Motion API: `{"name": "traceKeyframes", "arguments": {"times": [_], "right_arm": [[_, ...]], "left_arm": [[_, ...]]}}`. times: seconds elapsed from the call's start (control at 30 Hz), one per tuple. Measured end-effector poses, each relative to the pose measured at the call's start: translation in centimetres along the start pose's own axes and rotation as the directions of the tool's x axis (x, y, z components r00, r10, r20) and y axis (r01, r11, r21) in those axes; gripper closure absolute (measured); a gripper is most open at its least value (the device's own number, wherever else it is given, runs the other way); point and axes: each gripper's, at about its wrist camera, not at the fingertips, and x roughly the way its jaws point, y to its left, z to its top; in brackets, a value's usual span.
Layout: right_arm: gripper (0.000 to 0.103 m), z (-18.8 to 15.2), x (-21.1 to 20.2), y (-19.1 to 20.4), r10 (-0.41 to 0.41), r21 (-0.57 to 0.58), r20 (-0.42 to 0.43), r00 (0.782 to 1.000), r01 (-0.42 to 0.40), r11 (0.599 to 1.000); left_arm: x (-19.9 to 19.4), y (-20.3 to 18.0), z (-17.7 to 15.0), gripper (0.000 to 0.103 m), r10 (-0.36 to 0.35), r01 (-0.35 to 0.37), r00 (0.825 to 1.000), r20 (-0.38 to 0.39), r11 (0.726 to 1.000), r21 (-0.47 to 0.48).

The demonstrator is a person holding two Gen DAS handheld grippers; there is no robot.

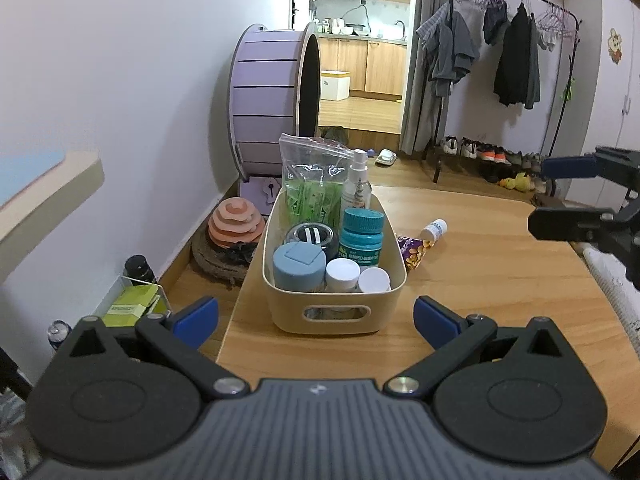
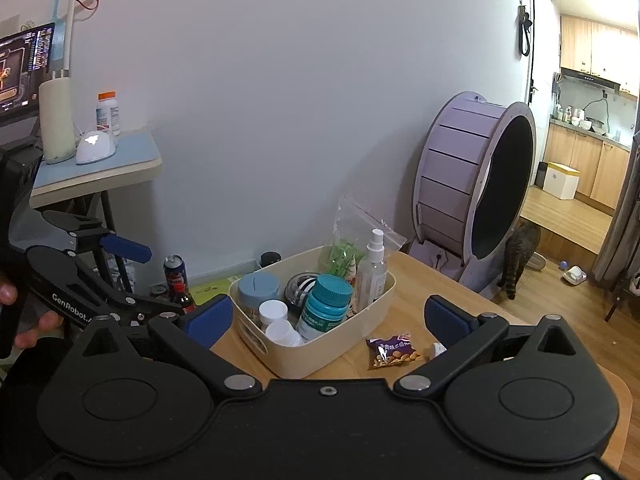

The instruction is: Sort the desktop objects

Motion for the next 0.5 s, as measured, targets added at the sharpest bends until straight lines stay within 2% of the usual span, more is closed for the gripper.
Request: {"name": "traceKeyframes", "arguments": {"times": [0.5], "right_arm": [[0.0, 0.25, -0.65, 0.07, -0.005, -0.007, 0.014, 1.0, 0.005, 1.0]], "left_arm": [[-0.99, -0.71, 0.65, 0.0, 0.01, -0.01, 1.0, -0.005, 1.0, 0.007]]}}
